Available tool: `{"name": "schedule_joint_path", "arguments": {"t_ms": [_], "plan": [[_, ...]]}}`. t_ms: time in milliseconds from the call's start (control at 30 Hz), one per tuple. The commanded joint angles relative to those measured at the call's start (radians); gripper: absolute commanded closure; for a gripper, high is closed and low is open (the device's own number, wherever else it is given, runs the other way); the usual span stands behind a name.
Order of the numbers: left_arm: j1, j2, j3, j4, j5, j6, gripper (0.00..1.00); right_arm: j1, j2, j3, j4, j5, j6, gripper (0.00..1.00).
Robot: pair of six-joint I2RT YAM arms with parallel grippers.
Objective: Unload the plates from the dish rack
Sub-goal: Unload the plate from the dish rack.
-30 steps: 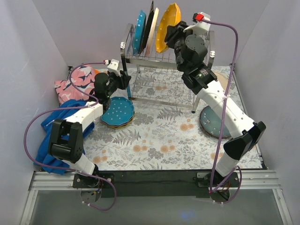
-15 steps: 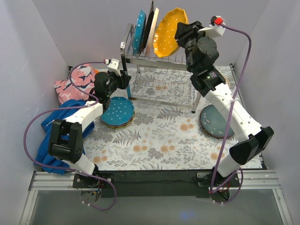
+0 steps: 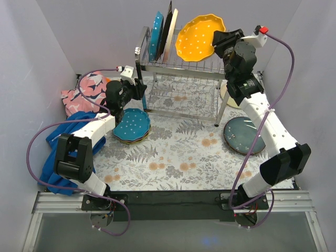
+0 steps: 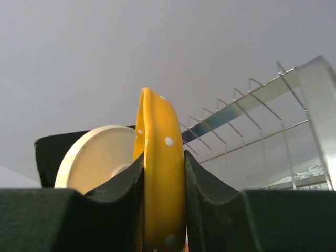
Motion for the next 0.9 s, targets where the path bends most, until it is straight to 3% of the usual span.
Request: {"name": "schedule_joint_path", "arguments": {"t_ms": [0, 367, 600, 733, 867], "plan": [[0.006, -0.029, 0.033, -0.029, -0.067, -0.026, 1.0, -0.086, -0.068, -0.002, 0.111, -0.075, 0.156, 0.99], [0.006, -0.029, 0.048, -0.048, -0.071, -0.029, 1.0, -0.188, -0.077, -0.028, 0.168, -0.256, 0.316, 0.99], [0.006, -0.026, 0.06, -0.063, -0.078, -0.041, 0.99, -0.212, -0.084, -0.008, 0.222, -0.368, 0.333, 0.99], [0.003, -0.031, 0.065, -0.071, -0.087, -0.05, 0.8, -0.213, -0.097, -0.011, 0.222, -0.37, 0.327, 0.99], [0.002, -0.05, 0.062, -0.078, -0.097, -0.047, 0.72, -0.212, -0.104, -0.008, 0.222, -0.379, 0.327, 0.99]]}}
